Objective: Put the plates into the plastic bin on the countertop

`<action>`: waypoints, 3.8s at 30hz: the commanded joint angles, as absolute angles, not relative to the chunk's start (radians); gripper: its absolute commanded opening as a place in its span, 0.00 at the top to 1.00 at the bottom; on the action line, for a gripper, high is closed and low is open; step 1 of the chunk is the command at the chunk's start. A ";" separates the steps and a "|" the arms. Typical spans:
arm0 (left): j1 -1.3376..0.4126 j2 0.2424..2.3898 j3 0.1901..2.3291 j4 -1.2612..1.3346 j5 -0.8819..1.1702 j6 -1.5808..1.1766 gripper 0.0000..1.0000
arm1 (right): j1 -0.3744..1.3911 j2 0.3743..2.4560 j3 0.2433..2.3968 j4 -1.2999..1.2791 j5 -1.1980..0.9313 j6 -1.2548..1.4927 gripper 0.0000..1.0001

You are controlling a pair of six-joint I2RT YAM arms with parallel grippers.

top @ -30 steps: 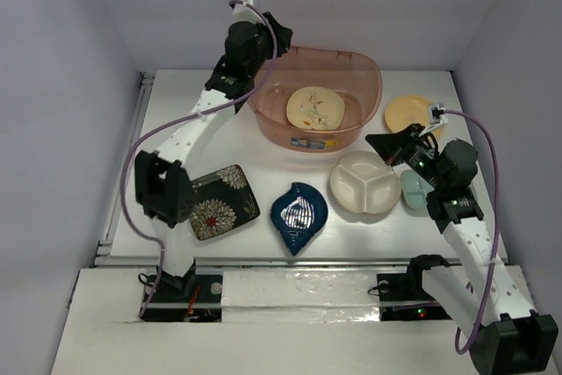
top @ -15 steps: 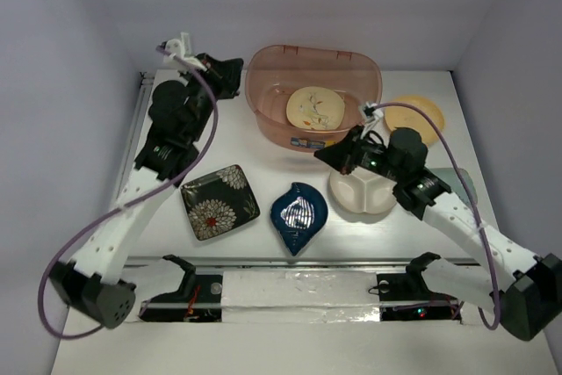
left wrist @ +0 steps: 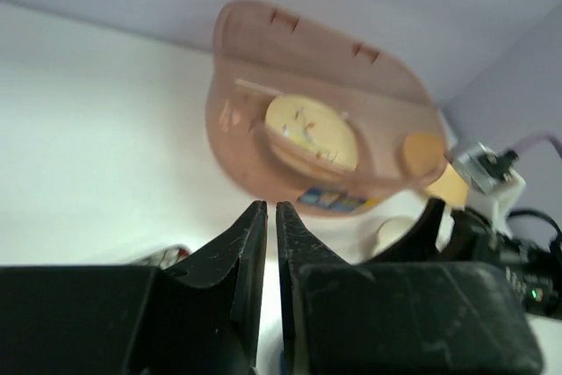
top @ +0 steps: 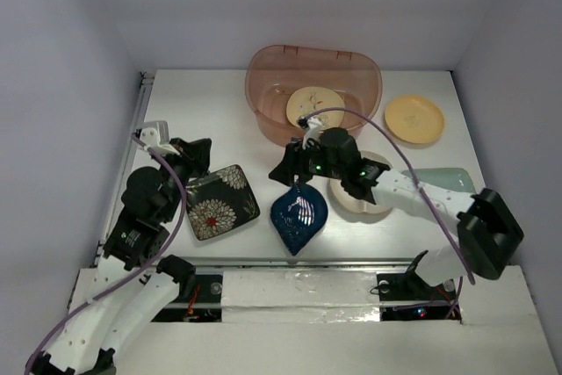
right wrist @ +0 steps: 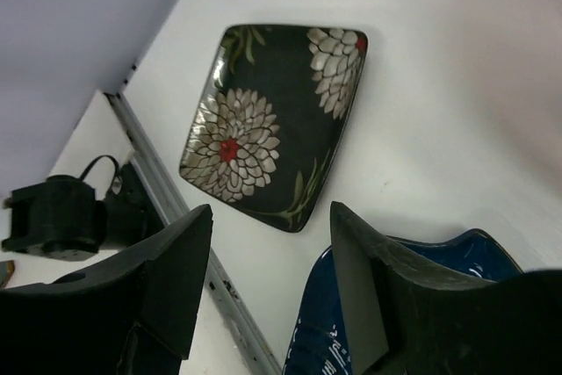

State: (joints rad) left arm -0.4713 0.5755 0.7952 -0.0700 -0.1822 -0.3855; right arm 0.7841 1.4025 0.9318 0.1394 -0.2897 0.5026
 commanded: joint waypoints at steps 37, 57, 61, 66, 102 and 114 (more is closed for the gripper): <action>-0.476 0.374 0.709 -0.130 -0.112 -0.322 0.82 | 0.940 2.138 1.336 0.227 -0.253 0.655 0.65; -0.476 0.181 0.693 -0.127 -0.281 -0.354 0.54 | 0.870 1.643 1.197 0.371 -0.098 0.722 1.00; -0.476 0.146 0.687 -0.126 -0.302 -0.360 0.42 | 0.758 1.551 1.166 0.403 -0.123 0.776 1.00; -0.476 0.172 0.692 -0.127 -0.279 -0.359 0.40 | 0.608 1.493 1.199 0.394 -0.163 0.801 1.00; -0.466 0.193 0.689 -0.118 -0.207 -0.347 0.40 | 0.249 1.942 1.563 0.074 -0.080 0.755 1.00; -0.466 0.190 0.687 -0.118 -0.203 -0.347 0.40 | 0.239 2.029 1.628 -0.049 -0.058 0.715 0.59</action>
State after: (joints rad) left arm -0.4694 0.1799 0.6941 -0.1619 -0.2165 -0.3561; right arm 0.2420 2.0380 1.5574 -0.1062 -0.0517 0.7143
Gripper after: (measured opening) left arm 0.601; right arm 0.383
